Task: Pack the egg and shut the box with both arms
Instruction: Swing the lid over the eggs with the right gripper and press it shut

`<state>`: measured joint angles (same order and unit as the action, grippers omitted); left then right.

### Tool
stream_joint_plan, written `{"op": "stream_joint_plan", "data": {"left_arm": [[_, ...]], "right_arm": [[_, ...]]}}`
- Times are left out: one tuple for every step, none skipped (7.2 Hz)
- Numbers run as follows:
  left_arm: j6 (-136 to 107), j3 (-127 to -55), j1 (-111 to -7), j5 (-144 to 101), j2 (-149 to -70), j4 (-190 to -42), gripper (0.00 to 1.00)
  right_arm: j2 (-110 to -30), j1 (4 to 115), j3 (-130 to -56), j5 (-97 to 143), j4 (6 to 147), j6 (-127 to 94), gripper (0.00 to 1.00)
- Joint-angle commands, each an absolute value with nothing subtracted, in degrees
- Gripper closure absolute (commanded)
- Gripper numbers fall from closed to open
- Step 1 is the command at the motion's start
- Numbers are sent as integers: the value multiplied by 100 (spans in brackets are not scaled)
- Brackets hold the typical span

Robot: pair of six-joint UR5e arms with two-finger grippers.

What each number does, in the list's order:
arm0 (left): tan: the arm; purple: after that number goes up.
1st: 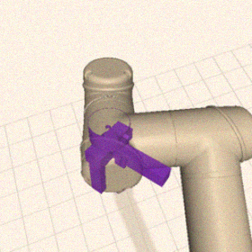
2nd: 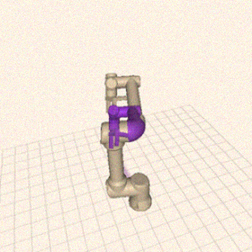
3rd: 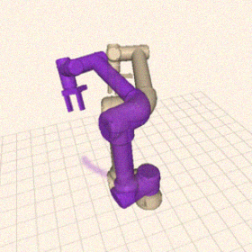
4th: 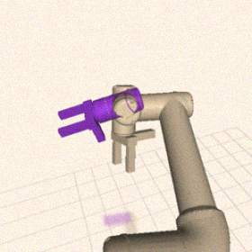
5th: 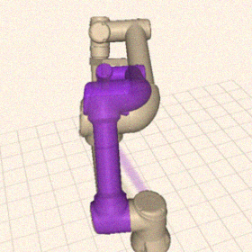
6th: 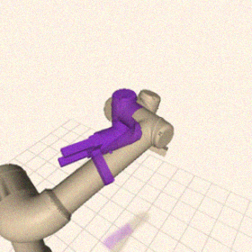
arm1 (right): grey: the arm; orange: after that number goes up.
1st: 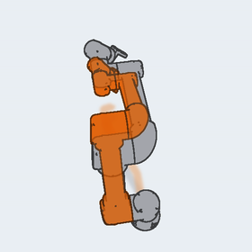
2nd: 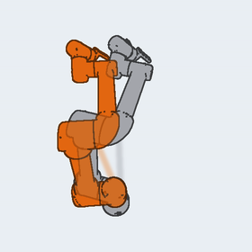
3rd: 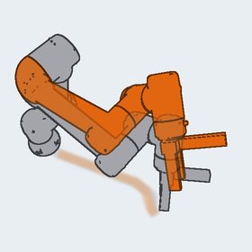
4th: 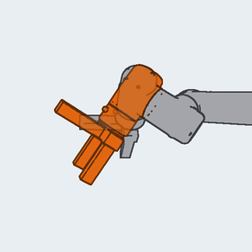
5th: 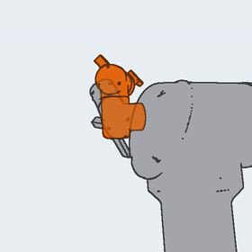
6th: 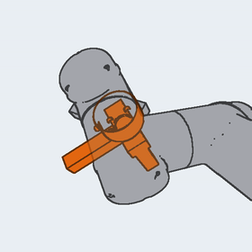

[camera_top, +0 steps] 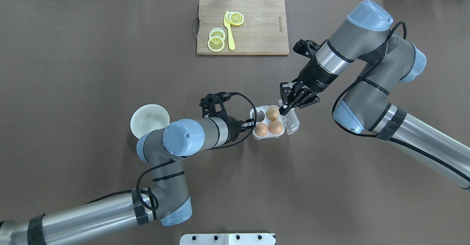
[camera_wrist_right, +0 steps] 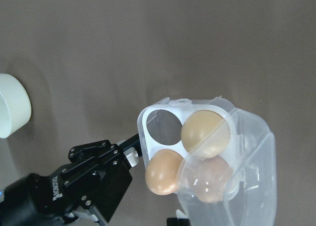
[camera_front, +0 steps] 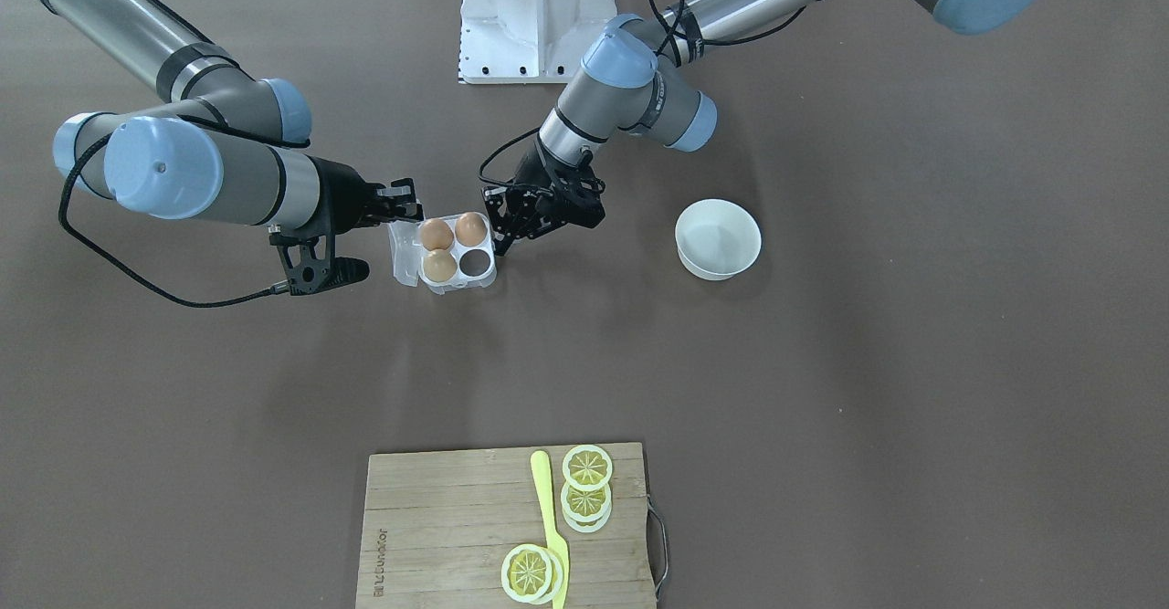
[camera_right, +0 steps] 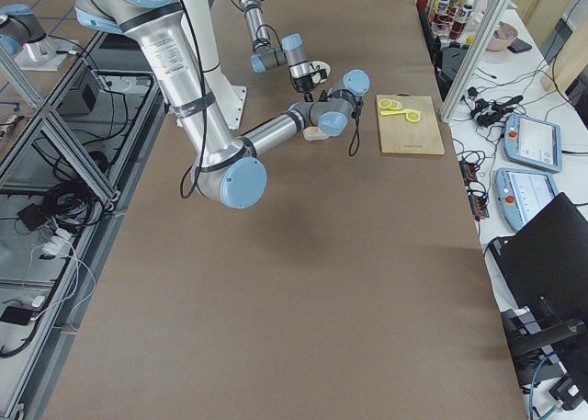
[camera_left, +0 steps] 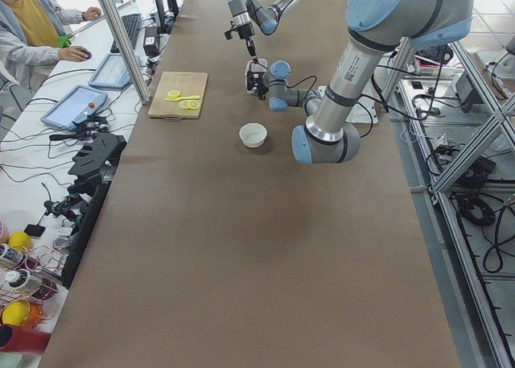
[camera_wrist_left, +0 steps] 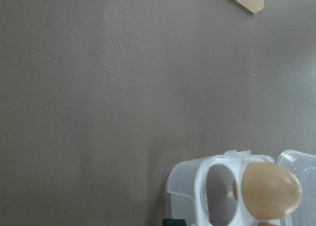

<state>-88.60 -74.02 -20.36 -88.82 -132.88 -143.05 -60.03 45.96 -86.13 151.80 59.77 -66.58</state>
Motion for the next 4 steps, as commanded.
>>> {"op": "stream_joint_plan", "data": {"left_arm": [[-8851,-7409,-2039,-8894,-13298,-14317,100],[-8851,-7427,-2039,-8895,-13298,-14317,100],[-8816,-7583,-2074,-9060,-13280,-14317,100],[-8694,-7811,-2126,-9340,-13071,-14335,100]], "right_arm": [[-5820,4553,-8605,15144,5977,-6889,100],[-5714,4457,-8596,15022,5977,-7073,100],[-5635,4395,-8596,14899,5977,-7101,100],[-5538,4368,-8596,14897,5977,-7310,100]]}}
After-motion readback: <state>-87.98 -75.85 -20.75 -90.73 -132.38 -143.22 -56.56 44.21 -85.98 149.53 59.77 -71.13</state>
